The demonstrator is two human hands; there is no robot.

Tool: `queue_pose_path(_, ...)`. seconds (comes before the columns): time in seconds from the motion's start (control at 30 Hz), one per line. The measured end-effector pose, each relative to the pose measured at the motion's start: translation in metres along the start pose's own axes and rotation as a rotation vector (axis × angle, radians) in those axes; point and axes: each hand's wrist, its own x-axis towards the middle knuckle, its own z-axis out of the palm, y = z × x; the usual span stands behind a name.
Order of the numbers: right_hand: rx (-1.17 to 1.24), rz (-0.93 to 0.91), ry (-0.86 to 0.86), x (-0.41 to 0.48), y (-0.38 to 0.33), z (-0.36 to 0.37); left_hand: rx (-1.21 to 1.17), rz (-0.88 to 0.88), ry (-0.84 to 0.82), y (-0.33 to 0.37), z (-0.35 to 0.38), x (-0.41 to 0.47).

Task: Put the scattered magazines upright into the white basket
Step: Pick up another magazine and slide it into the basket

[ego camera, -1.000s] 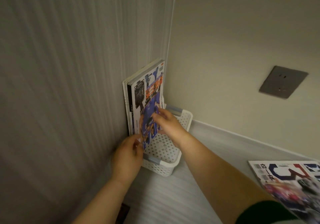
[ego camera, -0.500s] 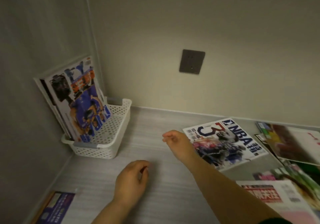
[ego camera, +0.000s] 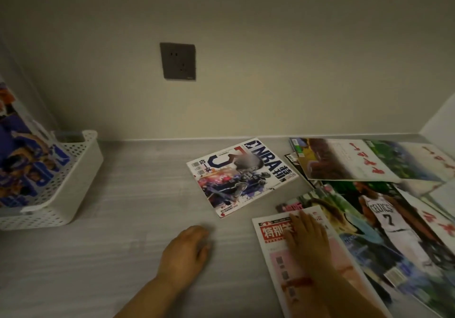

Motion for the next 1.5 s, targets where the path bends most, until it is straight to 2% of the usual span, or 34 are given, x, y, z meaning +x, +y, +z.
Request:
queue_pose_path(0.23, -0.011, -0.046, 0.036, 0.004, 0.009, 0.007, 0.233, -0.059, -0.296, 0.051, 0.058, 0.013)
queue_pose_path(0.47, 0.065, -0.108, 0.050, 0.006, 0.015, 0.010, 0.119, -0.199, -0.305, 0.083, 0.088, 0.018)
queue_pose_path(0.53, 0.099, -0.122, 0.054, 0.007, 0.017, 0.010, 0.025, -0.214, -0.235, 0.092, 0.090, 0.020)
queue_pose_path(0.6, 0.125, -0.130, 0.064, 0.007, 0.019, 0.009, -0.229, -0.247, -0.154, 0.103, 0.092, 0.018)
queue_pose_path(0.67, 0.161, -0.140, 0.078, 0.006, 0.020, 0.008, -0.449, -0.306, -0.197, 0.115, 0.092, 0.015)
queue_pose_path(0.77, 0.231, -0.124, 0.083, 0.004, 0.023, 0.004, -0.525, -0.341, -0.246, 0.124, 0.093, 0.012)
queue_pose_path(0.9, 0.350, 0.000, 0.157, 0.001, 0.026, -0.007, -0.641, -0.351, -0.181, 0.126, 0.078, 0.011)
queue_pose_path(1.07, 0.779, 0.134, 0.224, -0.001, 0.016, -0.037, -0.789, -0.339, 0.000, 0.123, 0.048, 0.010)
queue_pose_path(1.13, 0.882, 0.117, 0.187, -0.002, 0.007, -0.049, -0.808, -0.300, 0.074, 0.119, 0.035, 0.011)
queue_pose_path(1.27, 0.914, 0.086, 0.131, 0.000, -0.020, -0.071, -0.789, -0.205, 0.199, 0.099, 0.002, 0.012)
queue_pose_path(1.5, 1.115, -0.053, 0.055, -0.001, -0.097, -0.089, -0.651, -0.173, 0.392, 0.046, -0.063, 0.006)
